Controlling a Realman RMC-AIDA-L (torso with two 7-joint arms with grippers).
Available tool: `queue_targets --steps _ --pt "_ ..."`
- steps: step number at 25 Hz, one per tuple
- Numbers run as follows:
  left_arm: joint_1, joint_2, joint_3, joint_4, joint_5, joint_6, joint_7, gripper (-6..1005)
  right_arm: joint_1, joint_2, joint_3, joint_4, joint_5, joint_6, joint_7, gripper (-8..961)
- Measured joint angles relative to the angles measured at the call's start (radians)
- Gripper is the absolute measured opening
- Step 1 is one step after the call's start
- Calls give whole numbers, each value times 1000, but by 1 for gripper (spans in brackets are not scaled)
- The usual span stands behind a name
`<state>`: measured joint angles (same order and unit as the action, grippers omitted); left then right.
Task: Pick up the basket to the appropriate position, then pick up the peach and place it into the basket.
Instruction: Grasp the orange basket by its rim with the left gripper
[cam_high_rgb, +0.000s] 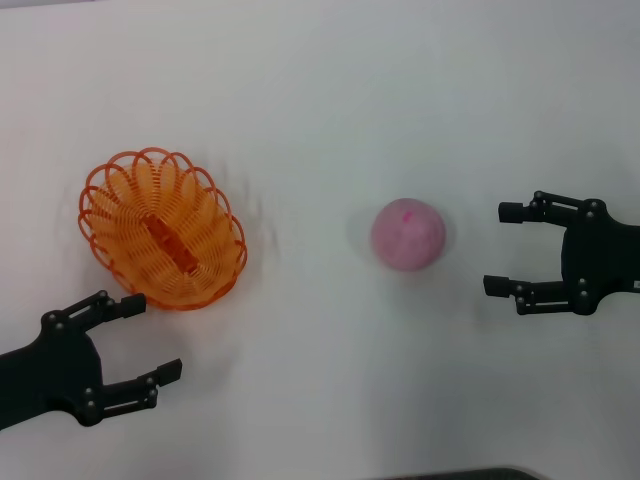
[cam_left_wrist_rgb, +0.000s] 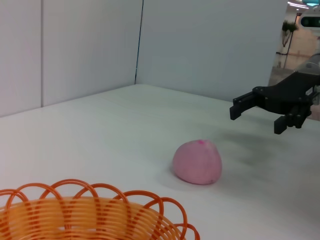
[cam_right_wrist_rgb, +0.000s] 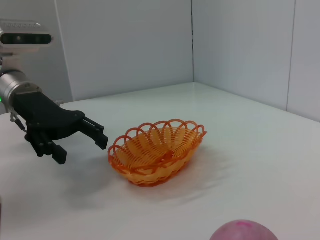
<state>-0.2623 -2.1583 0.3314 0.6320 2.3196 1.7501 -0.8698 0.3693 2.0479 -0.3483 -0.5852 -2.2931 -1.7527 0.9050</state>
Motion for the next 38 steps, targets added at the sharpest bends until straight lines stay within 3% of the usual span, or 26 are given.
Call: queue_targets --steps 24,38 --pt "-1 2 -10 -11 -23 37 -21 876 2 0 1 1 3 3 0 928" --pt "-53 44 -145 -36 -172 94 -493 875 4 7 7 1 5 2 0 928"
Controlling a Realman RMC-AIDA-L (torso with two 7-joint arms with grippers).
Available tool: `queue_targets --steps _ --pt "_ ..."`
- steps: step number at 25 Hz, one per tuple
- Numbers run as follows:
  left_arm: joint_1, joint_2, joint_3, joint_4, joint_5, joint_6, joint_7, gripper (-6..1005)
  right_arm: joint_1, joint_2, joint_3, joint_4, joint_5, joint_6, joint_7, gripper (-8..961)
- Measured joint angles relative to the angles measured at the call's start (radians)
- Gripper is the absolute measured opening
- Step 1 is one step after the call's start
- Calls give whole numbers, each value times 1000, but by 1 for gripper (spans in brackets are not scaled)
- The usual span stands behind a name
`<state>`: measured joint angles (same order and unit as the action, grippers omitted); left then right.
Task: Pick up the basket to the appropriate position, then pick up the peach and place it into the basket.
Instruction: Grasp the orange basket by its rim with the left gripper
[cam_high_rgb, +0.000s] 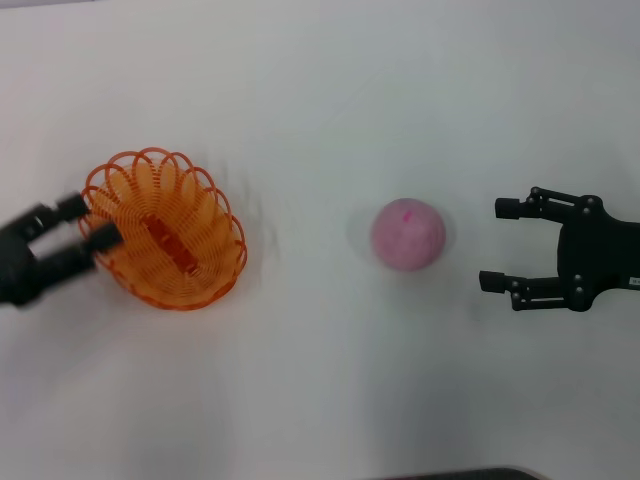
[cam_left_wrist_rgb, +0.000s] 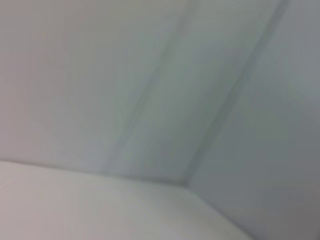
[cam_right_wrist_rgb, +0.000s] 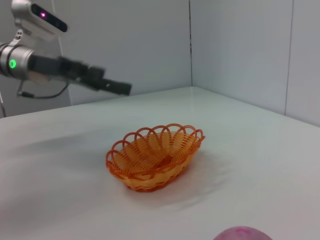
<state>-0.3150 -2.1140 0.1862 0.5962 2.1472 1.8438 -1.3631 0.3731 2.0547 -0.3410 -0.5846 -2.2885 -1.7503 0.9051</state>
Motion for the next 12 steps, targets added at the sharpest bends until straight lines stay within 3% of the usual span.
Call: queue_targets --steps 6,12 --pt "-24 22 -115 -4 -62 -63 -223 876 1 2 3 -2 0 0 0 928" --pt "-45 30 -157 0 -106 -179 -352 876 4 2 4 -2 0 1 0 928"
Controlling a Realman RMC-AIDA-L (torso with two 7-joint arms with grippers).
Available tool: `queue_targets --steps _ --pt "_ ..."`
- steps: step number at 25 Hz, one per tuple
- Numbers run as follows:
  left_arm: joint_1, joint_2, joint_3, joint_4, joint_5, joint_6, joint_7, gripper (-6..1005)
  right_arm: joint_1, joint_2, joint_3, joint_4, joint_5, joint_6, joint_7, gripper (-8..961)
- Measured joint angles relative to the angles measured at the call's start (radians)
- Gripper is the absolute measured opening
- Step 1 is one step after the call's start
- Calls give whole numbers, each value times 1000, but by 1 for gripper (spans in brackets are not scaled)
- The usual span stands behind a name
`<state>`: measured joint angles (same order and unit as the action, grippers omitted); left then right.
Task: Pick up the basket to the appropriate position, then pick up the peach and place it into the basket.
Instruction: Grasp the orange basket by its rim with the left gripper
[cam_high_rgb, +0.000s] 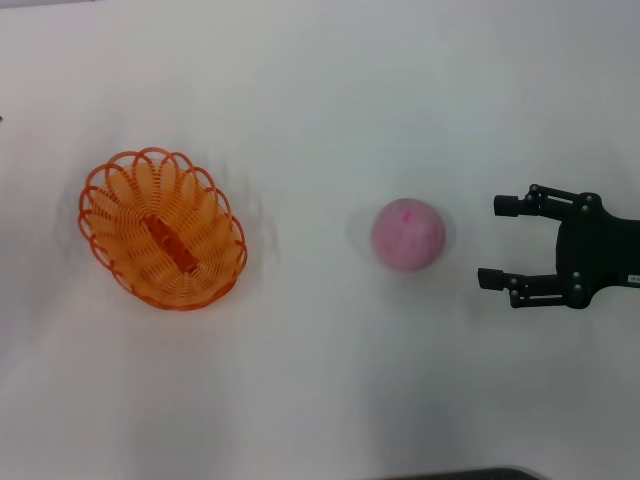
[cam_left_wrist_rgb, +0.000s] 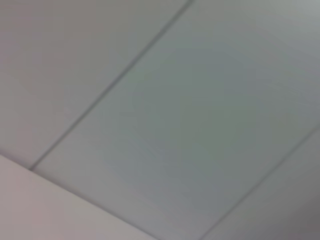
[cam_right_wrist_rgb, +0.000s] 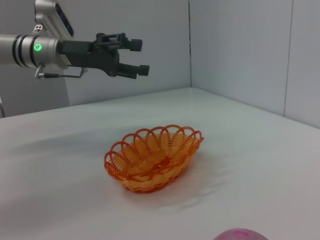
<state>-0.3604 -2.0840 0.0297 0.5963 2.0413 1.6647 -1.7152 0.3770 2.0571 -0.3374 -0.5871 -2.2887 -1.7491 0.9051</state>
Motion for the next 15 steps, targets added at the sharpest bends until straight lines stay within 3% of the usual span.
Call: queue_targets --steps 3,8,15 --pt "-12 1 15 10 -2 -51 -14 876 0 0 0 -2 0 0 0 928" --pt "-28 -10 132 102 6 -152 -85 875 1 0 0 -6 0 -2 1 928" --pt "-21 -65 400 380 55 -246 -247 876 4 -1 0 -7 0 -5 1 928"
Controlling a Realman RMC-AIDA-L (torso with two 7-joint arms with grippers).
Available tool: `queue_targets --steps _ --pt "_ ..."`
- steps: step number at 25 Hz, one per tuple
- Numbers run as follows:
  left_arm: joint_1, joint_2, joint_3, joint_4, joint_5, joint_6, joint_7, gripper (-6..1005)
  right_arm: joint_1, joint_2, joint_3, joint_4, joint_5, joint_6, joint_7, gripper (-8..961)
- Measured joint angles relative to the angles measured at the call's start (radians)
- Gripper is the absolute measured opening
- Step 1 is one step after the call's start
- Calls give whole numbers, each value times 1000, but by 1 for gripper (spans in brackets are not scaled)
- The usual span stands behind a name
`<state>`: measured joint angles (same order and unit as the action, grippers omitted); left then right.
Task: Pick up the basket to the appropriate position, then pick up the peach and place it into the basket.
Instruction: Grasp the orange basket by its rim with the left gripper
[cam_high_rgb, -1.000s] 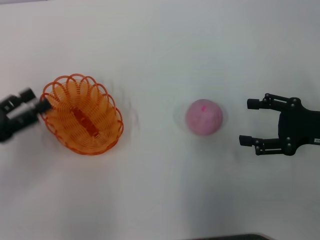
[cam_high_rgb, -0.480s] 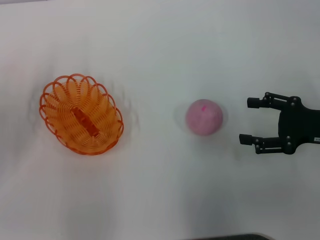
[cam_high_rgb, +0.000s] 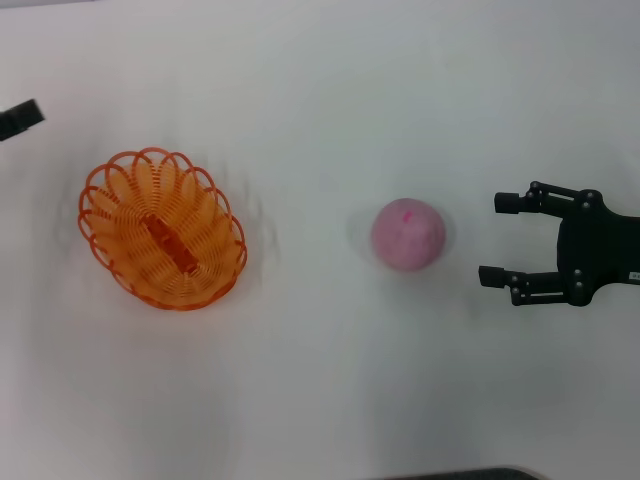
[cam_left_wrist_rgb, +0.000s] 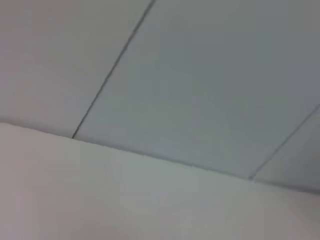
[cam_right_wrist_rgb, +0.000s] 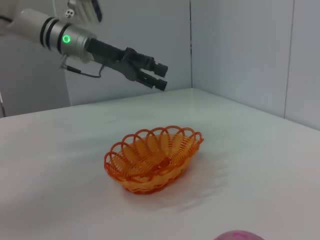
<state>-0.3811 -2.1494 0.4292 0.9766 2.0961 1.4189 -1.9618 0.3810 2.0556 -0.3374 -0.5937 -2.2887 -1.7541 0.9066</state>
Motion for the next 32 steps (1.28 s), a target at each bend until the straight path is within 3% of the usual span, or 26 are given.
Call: queue_targets --steps 7,16,32 --pt "-22 -10 234 166 149 -42 -118 875 0 1 0 0 0 2 0 928" --pt "-91 -13 482 247 436 -81 -215 876 -4 -1 0 0 0 3 20 928" --pt "-138 -14 633 240 557 -107 -236 863 -3 0 0 0 0 5 22 927"
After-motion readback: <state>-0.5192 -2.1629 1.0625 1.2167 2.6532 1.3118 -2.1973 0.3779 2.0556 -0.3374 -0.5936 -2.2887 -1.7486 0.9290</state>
